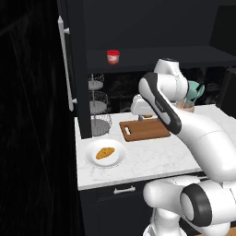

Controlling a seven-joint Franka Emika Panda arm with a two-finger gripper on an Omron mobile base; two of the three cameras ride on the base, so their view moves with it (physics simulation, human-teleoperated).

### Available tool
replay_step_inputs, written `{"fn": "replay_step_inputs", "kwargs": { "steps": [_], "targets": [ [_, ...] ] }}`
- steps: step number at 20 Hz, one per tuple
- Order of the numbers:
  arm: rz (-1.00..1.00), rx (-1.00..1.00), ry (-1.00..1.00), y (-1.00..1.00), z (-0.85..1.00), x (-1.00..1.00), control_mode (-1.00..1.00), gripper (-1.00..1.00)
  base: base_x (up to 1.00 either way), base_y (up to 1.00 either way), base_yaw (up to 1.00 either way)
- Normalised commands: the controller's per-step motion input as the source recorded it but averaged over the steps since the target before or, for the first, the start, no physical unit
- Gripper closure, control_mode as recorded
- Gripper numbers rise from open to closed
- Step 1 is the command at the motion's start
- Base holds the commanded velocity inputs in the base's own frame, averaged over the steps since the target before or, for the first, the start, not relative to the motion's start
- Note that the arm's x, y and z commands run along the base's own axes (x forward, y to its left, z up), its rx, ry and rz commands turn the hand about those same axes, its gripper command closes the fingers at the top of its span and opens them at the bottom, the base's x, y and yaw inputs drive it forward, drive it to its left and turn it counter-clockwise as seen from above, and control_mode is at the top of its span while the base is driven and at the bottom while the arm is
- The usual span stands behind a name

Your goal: From the different types of pastries on the counter, select a croissant and place it on the cutting board. Then retrieve a jar of jam from the cabinet and place it alongside the croissant on the cutting board.

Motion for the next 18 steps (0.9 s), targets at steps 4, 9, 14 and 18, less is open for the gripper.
{"fn": "replay_step_inputs", "kwargs": {
  "steps": [4,9,14,18],
  "targets": [
    [0.00,0.00,0.00,0.00,0.00,0.00,-1.00,-1.00,0.00,0.00,0.00],
    [0.00,0.00,0.00,0.00,0.00,0.00,-1.00,-1.00,0.00,0.00,0.00],
    [0.00,-0.01,0.00,0.32,0.00,0.08,-1.00,-1.00,0.00,0.00,0.00],
    [0.00,-0.02,0.00,0.45,0.00,0.17,-1.00,-1.00,0.00,0.00,0.00]
  ]
}}
